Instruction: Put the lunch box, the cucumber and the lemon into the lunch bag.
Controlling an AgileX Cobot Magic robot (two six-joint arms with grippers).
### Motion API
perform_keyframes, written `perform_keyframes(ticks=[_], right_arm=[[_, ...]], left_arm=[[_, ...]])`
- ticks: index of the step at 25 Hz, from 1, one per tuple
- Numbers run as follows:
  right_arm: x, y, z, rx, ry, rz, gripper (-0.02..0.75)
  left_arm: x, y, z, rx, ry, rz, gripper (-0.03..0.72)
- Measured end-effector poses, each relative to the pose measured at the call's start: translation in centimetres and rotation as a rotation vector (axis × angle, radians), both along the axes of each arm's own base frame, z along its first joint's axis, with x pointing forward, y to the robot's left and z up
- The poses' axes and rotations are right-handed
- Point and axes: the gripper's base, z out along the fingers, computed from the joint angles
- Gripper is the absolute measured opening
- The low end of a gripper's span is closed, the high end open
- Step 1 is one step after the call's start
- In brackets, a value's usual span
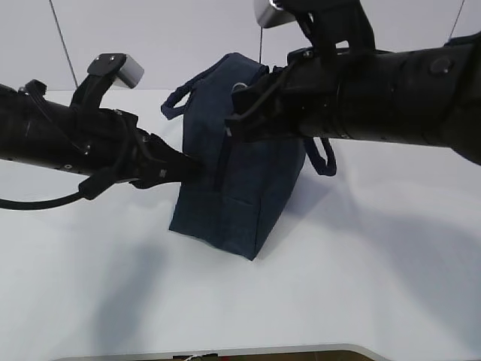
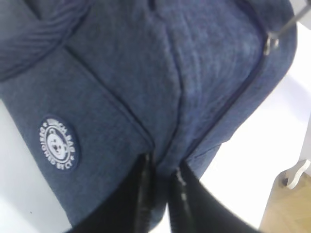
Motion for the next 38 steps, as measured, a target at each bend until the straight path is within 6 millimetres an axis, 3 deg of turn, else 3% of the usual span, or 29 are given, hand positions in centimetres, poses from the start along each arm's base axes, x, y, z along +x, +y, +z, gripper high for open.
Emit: perform_keyframes(ticks=[2,5,10,23,30,38], right_arm=[[0.1,0.0,0.4,0.001,-0.005,-0.005,0.005],[0.4,0.0,1.0,-0.015,-0.005,-0.026,0.005],[1.1,0.0,2.1,-0.072,-0.033,-0.044,0.005],[4.4,1.6,2.5,-0.216,-0.097,-0.058,0.005],[6.5,0.9,2.8,-0.224,-0.098,-0.115,0.005],[6.5,0.7,2.7,-0.176,-0.047,-0.146,0.005]], left_arm=[[0.0,0.0,0.0,0.0,-0.001,-0.003,0.017],[-0.2,0.0,-0.1,0.011,-0.004,-0.029,0.0],[-0.3,0.0,-0.2,0.04,-0.015,-0.062,-0.001],[-1.2,0.6,0.4,0.133,-0.038,-0.121,-0.003],[-1.4,0.8,0.6,0.152,-0.036,-0.123,-0.003],[-1.4,0.8,0.7,0.134,-0.012,-0.099,0.017]])
